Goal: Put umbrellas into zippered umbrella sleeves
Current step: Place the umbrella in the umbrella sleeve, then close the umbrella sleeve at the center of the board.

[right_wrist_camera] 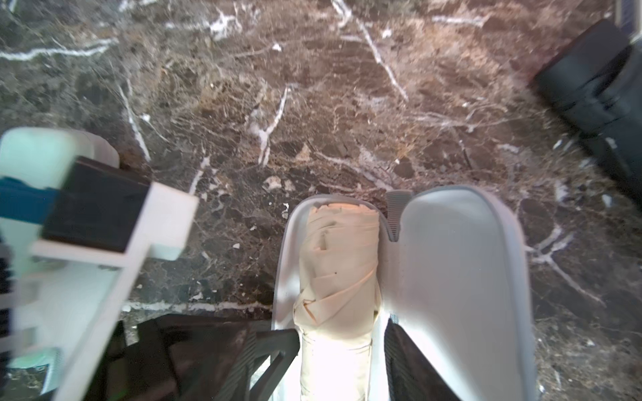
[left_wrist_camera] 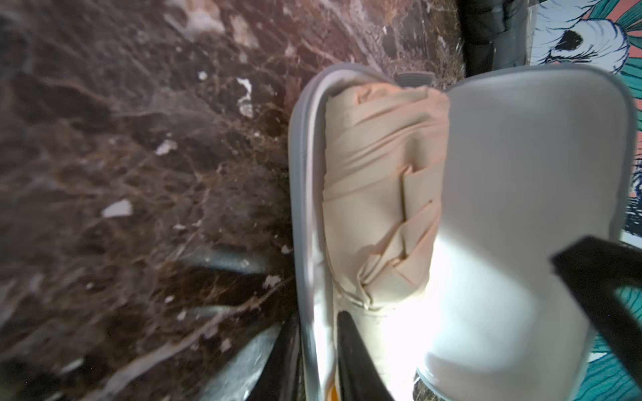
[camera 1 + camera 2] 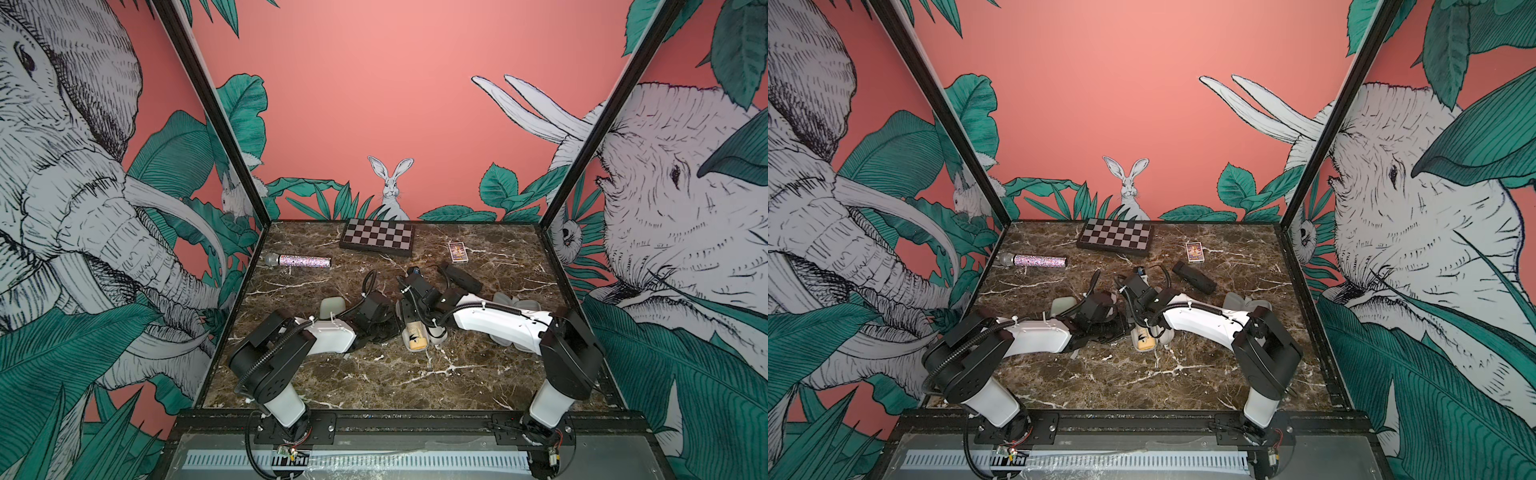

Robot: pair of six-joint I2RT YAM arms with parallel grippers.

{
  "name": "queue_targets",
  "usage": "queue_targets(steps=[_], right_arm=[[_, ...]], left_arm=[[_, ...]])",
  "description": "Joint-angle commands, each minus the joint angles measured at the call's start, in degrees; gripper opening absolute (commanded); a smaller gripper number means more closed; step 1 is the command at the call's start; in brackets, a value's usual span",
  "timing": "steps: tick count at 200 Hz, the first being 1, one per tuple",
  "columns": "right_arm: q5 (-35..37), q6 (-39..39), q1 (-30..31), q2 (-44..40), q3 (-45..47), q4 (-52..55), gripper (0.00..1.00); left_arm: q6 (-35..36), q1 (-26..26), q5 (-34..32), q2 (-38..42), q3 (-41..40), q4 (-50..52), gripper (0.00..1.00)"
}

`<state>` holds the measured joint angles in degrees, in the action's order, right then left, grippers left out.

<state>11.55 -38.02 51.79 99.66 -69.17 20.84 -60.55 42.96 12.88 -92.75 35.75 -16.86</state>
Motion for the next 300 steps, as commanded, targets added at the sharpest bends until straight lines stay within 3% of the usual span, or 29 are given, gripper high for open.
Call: queue_targets(steps=[1, 29, 47, 89, 117, 139, 162, 204, 247, 300], right_arm=[[-1.81, -0.96, -0.24, 3.74, 0.98, -0.07, 0.54], [-4.62, -2.38, -0.96, 6.03, 3.82, -2.51, 0.40], [-6.80, -1.71, -1.76, 3.65, 3.83, -2.61, 0.39], [-10.45, 3.41, -5.34, -7.48, -1.38, 5.16, 0.53], [-10.43, 5.50, -11.68, -14.98, 0.94, 10.73, 0.58], [-12.57, 5.39, -17.96, -16.87, 5.39, 12.23, 0.59], [-16.51, 2.78, -21.86, -19.18, 10.59, 7.79, 0.59], [-23.81, 1.62, -23.04, -13.25, 12.46, 3.16, 0.52], [-34.84, -6.60, -21.99, -11.80, 16.15, -9.96, 0.51], [-28.64, -8.58, -16.13, -3.62, 15.13, -10.48, 0.54]], left_arm=[[-0.62, -0.24, -0.14, 1.52, -1.56, -2.57, 0.19], [-0.60, -0.33, -0.12, 0.23, -1.43, -3.48, 0.15], [-0.87, -0.59, 0.19, 0.07, -1.47, -4.06, 0.14], [1.85, -4.24, 0.63, 4.75, -2.02, 1.25, 0.17], [3.60, -5.90, 2.07, 7.47, -2.51, 3.37, 0.28], [2.76, -6.21, 4.32, 5.95, -3.57, -1.05, 0.36], [-0.60, -6.81, 6.75, 2.75, -5.24, -9.09, 0.36], [1.09, -6.93, 7.46, 0.56, -3.67, -7.72, 0.31], [0.16, -6.88, 7.81, -2.67, -2.67, -10.70, 0.22], [0.41, -6.99, 6.67, -1.02, -3.82, -10.11, 0.18]])
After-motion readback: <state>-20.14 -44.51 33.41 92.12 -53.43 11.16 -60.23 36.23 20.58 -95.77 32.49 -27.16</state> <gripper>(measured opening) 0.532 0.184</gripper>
